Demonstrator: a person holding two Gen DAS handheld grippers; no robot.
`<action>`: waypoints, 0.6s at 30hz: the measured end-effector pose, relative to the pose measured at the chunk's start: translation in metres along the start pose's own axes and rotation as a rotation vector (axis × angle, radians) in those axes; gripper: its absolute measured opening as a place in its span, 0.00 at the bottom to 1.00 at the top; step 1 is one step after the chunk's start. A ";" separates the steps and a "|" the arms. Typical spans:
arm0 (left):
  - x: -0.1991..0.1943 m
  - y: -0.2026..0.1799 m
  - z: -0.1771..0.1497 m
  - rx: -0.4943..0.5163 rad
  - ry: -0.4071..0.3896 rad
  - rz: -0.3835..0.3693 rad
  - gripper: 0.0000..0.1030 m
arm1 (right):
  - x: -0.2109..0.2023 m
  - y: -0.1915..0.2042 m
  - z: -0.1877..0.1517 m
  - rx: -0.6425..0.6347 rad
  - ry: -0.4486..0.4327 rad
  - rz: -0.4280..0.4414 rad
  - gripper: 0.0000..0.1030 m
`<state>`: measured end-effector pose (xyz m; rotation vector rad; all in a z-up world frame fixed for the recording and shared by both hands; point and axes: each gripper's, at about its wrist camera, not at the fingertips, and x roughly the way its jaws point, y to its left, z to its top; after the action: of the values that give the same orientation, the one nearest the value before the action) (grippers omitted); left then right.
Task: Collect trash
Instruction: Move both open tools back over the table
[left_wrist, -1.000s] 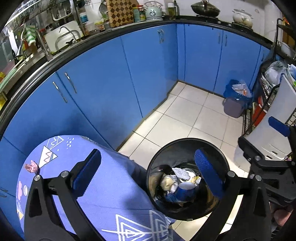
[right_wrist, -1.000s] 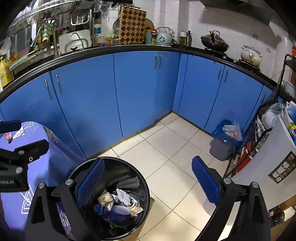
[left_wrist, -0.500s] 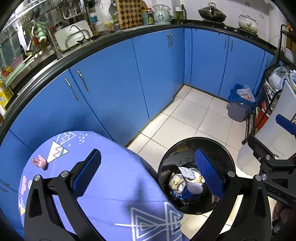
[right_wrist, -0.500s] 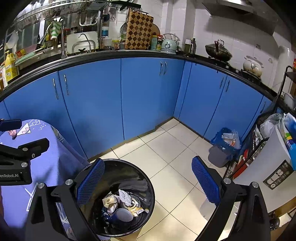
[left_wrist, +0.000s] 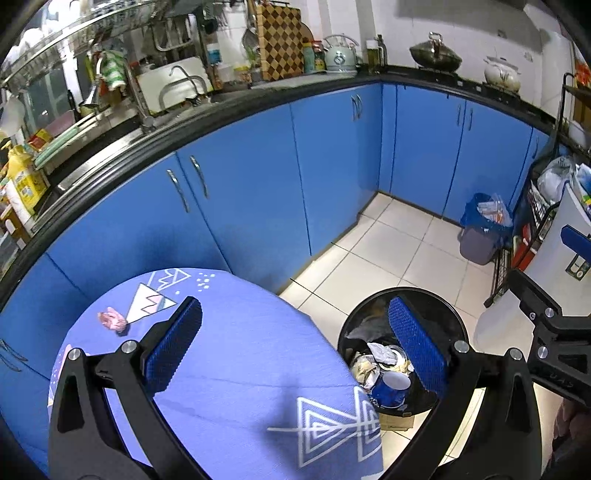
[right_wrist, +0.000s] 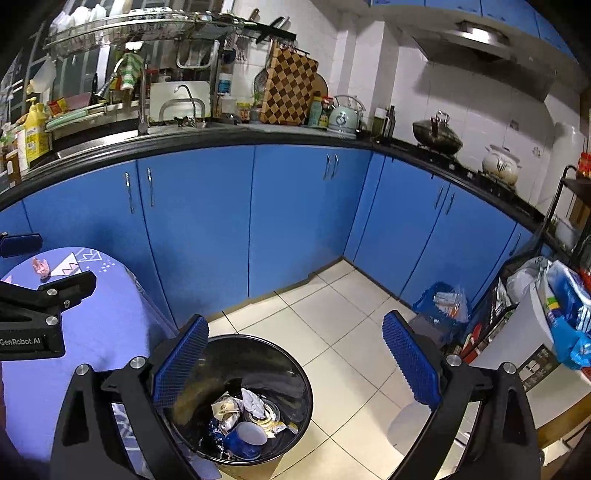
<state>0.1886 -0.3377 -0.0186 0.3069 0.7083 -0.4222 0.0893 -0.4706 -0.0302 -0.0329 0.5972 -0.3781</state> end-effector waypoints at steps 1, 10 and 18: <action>-0.004 0.004 -0.001 -0.006 -0.004 0.003 0.97 | -0.004 0.003 0.002 -0.005 -0.006 0.001 0.90; -0.034 0.065 -0.015 -0.068 -0.034 0.069 0.97 | -0.029 0.056 0.018 -0.081 -0.055 0.040 0.90; -0.046 0.152 -0.044 -0.157 -0.034 0.149 0.97 | -0.029 0.133 0.027 -0.181 -0.094 0.135 0.90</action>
<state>0.2044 -0.1748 0.0006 0.2025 0.6763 -0.2282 0.1265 -0.3388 -0.0103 -0.1826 0.5356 -0.1898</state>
